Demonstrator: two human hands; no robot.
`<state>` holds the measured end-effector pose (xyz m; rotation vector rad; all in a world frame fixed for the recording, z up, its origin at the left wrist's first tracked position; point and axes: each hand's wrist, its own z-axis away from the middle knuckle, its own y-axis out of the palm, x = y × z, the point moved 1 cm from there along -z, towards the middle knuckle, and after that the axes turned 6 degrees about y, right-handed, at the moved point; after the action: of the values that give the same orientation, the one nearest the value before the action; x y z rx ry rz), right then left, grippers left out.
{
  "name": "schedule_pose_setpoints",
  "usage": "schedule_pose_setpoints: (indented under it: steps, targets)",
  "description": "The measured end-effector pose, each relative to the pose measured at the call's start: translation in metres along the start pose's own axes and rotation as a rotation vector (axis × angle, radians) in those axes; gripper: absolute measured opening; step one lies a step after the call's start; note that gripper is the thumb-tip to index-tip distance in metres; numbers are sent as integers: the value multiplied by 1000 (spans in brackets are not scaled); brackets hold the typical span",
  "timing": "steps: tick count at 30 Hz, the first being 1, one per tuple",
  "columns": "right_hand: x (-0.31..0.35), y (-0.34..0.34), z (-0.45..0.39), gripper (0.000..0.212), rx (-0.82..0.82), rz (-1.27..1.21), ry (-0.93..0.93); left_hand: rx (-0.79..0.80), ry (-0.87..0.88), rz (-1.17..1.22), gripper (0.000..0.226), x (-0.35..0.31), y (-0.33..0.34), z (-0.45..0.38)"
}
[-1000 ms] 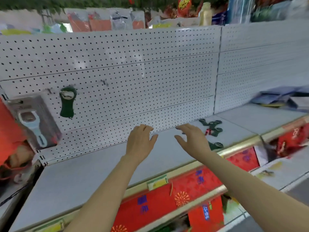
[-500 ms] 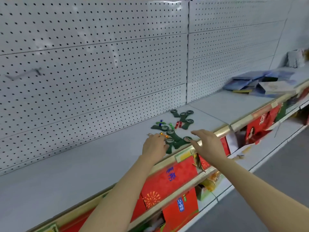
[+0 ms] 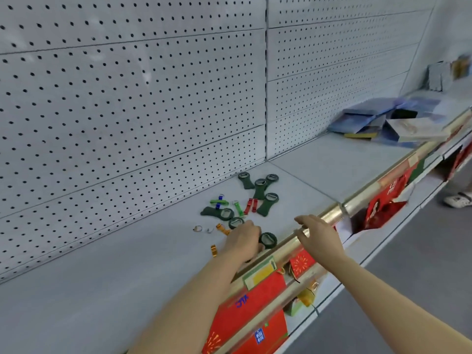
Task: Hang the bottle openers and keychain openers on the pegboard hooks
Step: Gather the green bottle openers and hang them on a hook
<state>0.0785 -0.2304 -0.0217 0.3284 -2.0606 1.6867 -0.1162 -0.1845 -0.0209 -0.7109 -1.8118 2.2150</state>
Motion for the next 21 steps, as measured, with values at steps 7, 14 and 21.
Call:
schedule_pose_setpoints:
  steps: [7,14,21]
  targets:
    - [5,21,-94,36,139,-26,86,155,-90,44,47,1,-3,-30]
    - [25,48,-156,74,276,41,197,226,-219,259,35,8,-9,-45]
    - [45,73,-183,90,408,235,237,62,-319,449,23,22,-19,-45]
